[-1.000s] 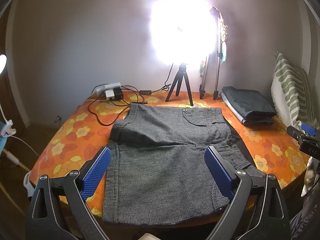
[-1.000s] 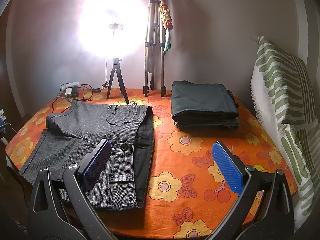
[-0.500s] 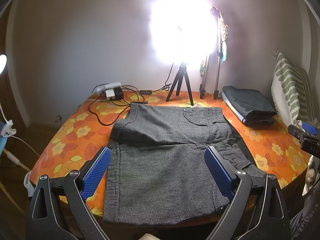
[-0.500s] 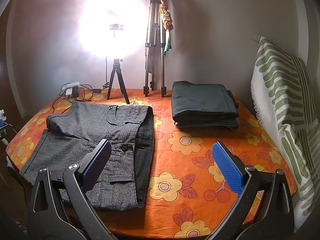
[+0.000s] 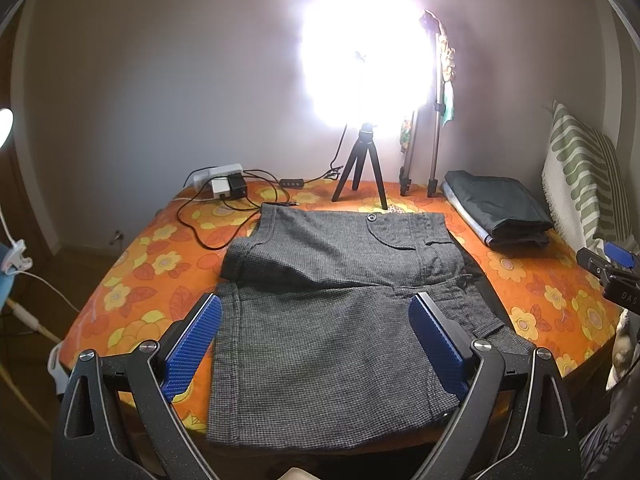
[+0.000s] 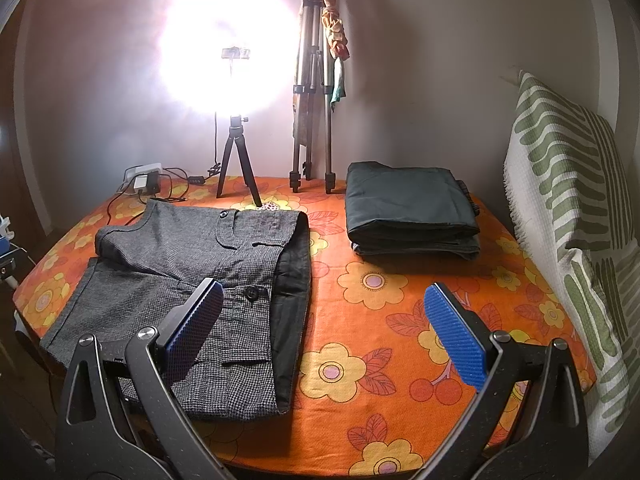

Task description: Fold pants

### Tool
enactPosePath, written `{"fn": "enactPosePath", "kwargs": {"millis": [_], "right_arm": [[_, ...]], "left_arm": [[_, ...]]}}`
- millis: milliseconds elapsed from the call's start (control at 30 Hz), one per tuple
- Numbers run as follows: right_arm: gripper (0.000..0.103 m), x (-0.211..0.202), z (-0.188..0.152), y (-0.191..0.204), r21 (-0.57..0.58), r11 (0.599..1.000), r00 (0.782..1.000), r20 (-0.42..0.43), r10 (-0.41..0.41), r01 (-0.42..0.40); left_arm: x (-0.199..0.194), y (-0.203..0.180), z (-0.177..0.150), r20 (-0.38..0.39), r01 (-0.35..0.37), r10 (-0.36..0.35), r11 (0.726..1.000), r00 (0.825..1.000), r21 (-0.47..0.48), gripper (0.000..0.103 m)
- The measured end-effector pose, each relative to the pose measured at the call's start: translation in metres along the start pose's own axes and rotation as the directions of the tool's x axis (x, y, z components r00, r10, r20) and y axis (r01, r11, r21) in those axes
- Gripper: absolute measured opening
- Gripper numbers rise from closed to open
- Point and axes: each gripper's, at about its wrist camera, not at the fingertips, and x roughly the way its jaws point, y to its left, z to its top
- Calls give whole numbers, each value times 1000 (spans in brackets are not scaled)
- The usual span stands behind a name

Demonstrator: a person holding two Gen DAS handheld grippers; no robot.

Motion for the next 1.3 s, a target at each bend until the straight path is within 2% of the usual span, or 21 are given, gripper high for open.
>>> {"fn": "enactPosePath", "kwargs": {"millis": [533, 700, 800, 867, 1067, 1167, 1300], "right_arm": [[103, 1, -4, 7, -12, 1000, 1000, -8, 16, -16], [101, 2, -8, 5, -18, 998, 998, -20, 64, -64], [97, 3, -12, 4, -37, 992, 993, -36, 116, -117], [93, 5, -17, 6, -55, 984, 984, -57, 168, -171], [82, 10, -33, 18, -147, 939, 947, -128, 294, -312], [74, 13, -40, 26, -189, 905, 919, -182, 349, -381], [70, 18, -49, 36, -223, 867, 886, -243, 394, -446]], "left_arm": [[4, 4, -7, -18, -2, 2, 1000, 1000, 2, 94], [4, 9, -11, -23, -5, 5, 1000, 1000, 21, 94], [9, 16, -19, -43, -24, 25, 999, 999, 42, 90], [13, 21, -24, -72, -27, 30, 999, 997, 44, 80], [27, 39, -43, -185, 31, -23, 999, 982, 44, 72], [27, 38, -51, -224, 67, -43, 992, 974, 102, 65], [25, 40, -60, -278, 98, -41, 976, 960, 194, 62]]}}
